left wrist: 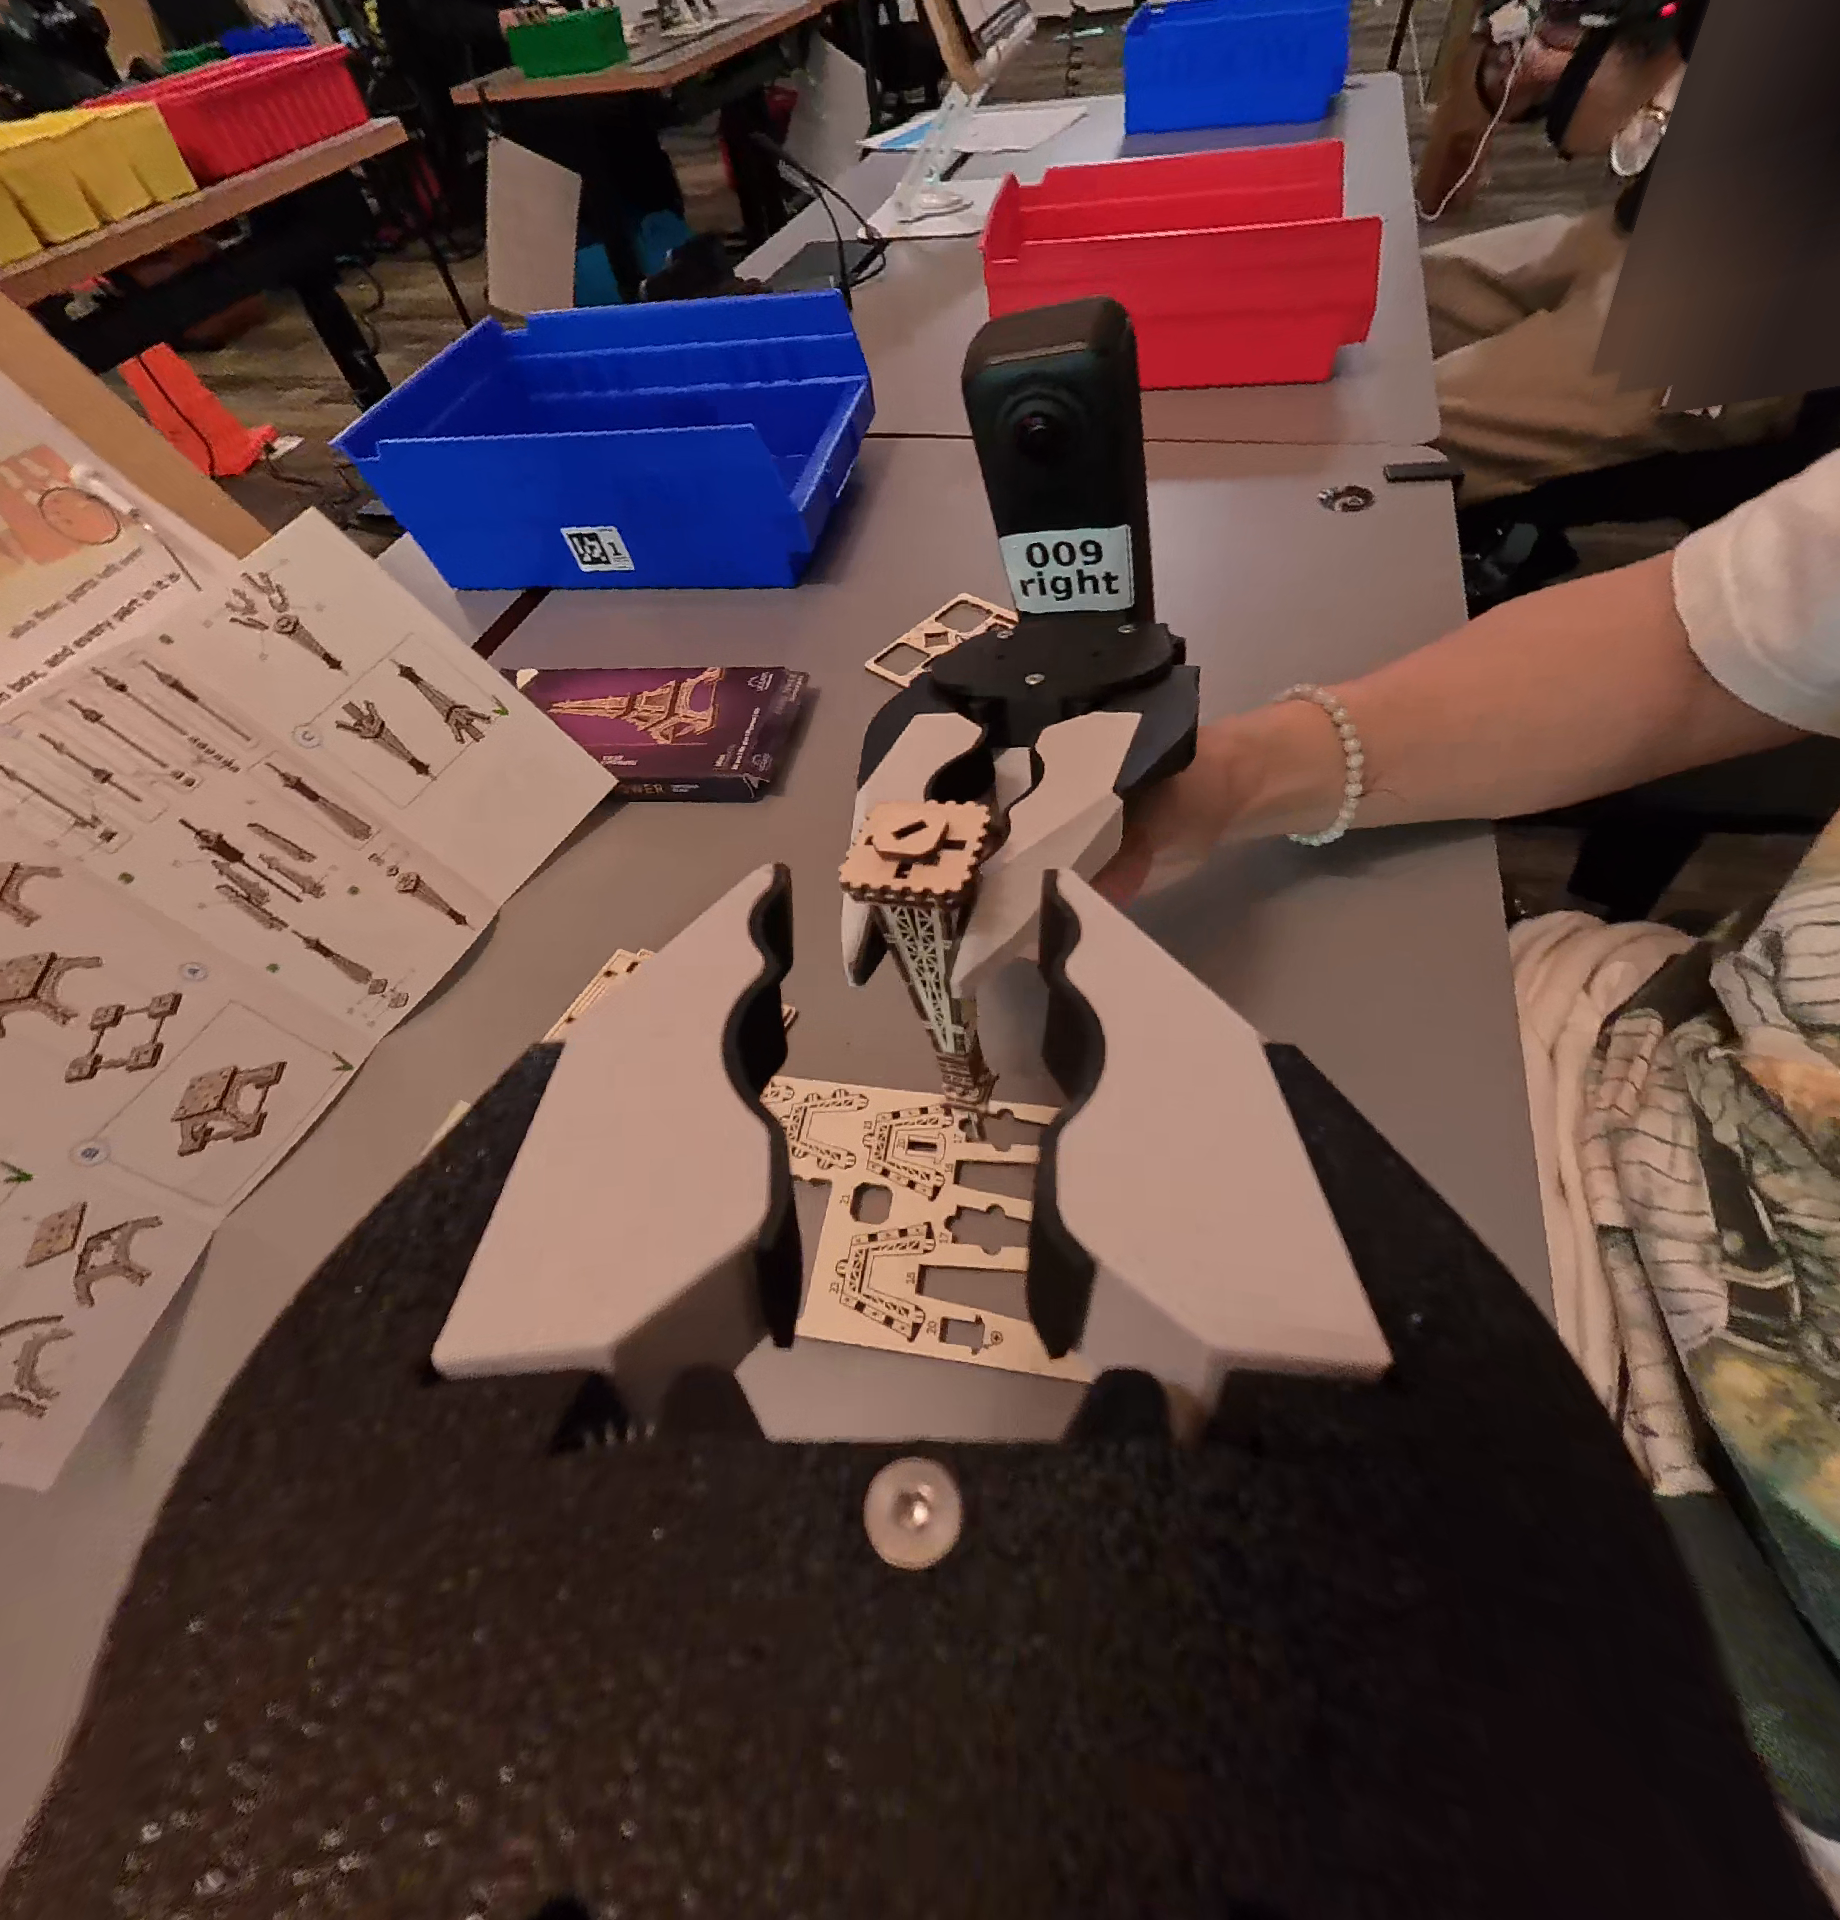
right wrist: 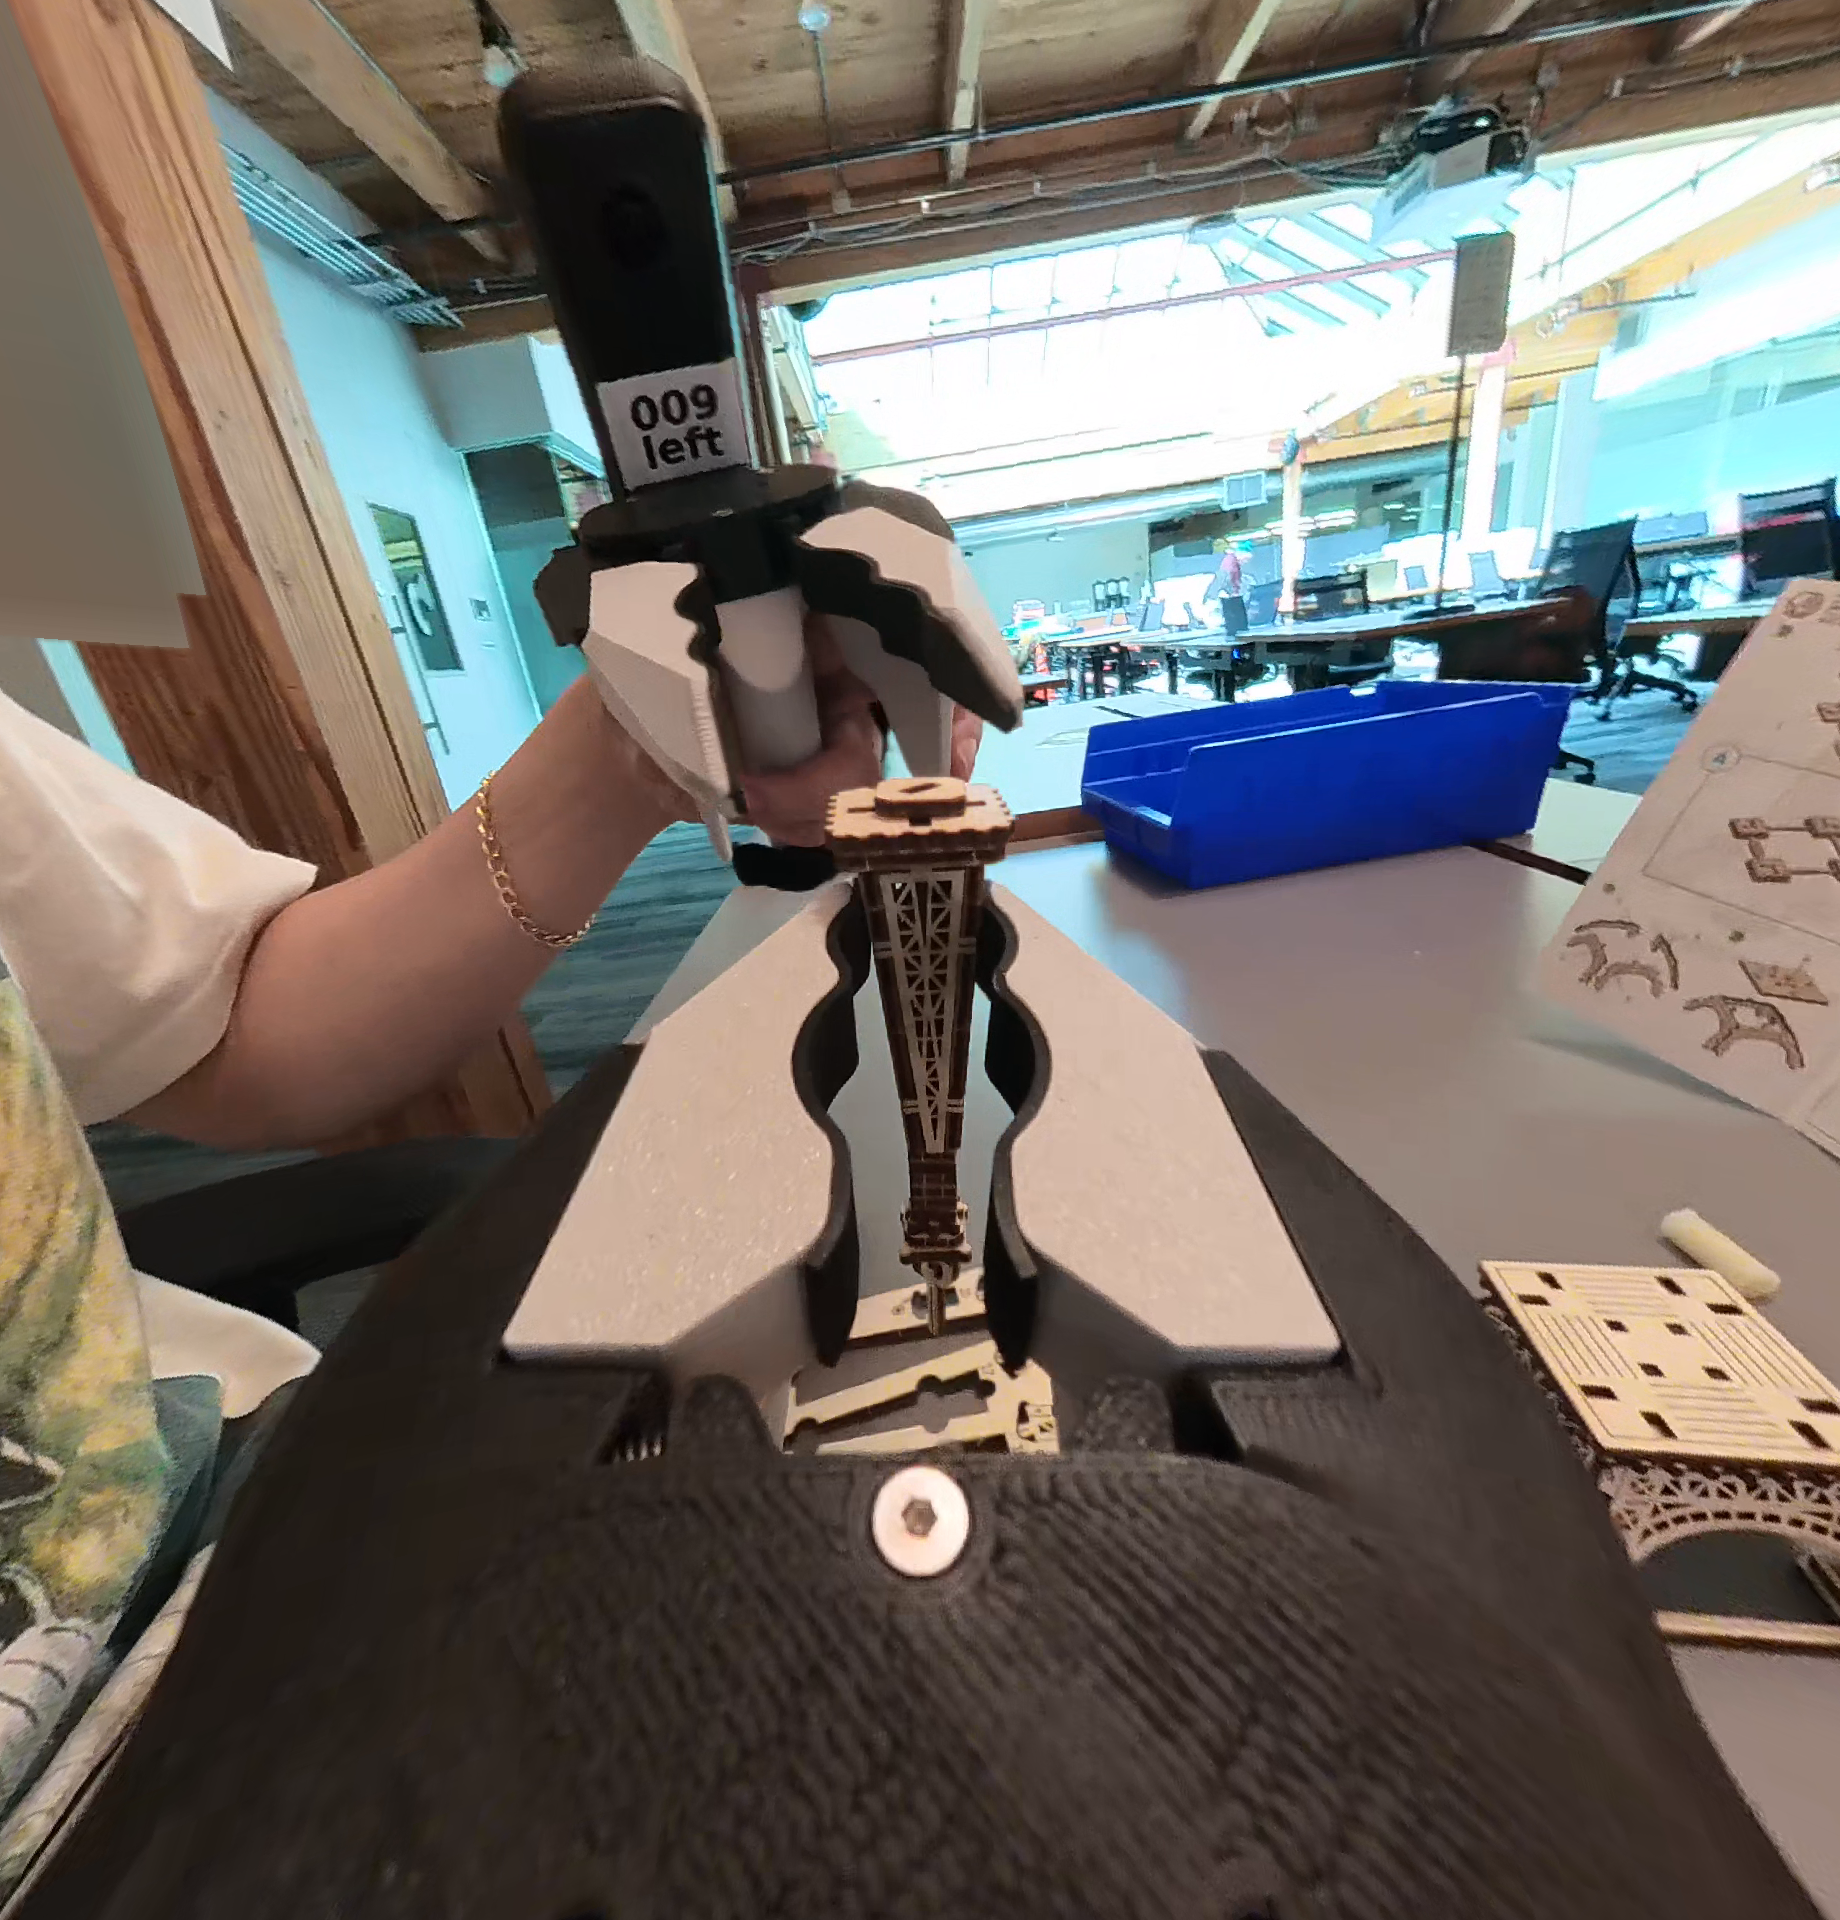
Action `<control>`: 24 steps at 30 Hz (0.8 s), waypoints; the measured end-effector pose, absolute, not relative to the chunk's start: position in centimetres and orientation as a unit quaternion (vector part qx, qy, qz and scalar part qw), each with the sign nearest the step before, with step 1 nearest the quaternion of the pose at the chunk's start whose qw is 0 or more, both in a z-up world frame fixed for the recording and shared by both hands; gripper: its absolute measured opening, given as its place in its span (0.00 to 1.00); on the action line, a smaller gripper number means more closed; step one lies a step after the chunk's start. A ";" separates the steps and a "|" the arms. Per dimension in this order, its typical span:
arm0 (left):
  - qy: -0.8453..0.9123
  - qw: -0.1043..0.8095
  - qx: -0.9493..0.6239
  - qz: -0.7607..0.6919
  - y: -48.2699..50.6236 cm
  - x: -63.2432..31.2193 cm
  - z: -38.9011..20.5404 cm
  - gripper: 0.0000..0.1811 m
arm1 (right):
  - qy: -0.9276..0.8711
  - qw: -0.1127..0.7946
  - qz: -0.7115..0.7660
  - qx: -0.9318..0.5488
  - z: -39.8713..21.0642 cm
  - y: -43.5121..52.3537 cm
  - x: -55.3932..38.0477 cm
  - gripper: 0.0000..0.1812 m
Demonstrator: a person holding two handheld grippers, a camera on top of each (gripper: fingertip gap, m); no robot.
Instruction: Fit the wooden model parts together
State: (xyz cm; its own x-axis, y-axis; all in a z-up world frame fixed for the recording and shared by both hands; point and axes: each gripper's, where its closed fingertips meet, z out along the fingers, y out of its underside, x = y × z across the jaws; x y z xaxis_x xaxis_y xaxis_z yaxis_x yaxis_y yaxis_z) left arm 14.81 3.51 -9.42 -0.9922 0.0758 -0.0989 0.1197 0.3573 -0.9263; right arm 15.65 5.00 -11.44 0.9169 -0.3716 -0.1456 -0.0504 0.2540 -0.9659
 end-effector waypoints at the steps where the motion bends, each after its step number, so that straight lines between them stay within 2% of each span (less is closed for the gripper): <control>1: 0.825 0.017 0.054 -0.563 3.5 14.9 -9.5 0.25 | 0.179 0.769 -0.105 -0.604 -11.6 5.0 15.8 0.09; 7: 0.830 0.012 0.088 -0.550 3.1 13.9 -9.7 0.24 | 0.151 0.768 -0.131 -0.609 -11.5 5.3 15.2 0.09; 18: 0.829 0.007 0.142 -0.541 2.8 11.8 -9.1 0.11 | 0.081 0.756 -0.153 -0.632 -11.5 6.3 13.4 0.09; 24: 0.839 0.005 0.147 -0.524 3.3 11.5 -9.8 0.09 | 0.062 0.753 -0.145 -0.639 -11.6 6.7 12.8 0.09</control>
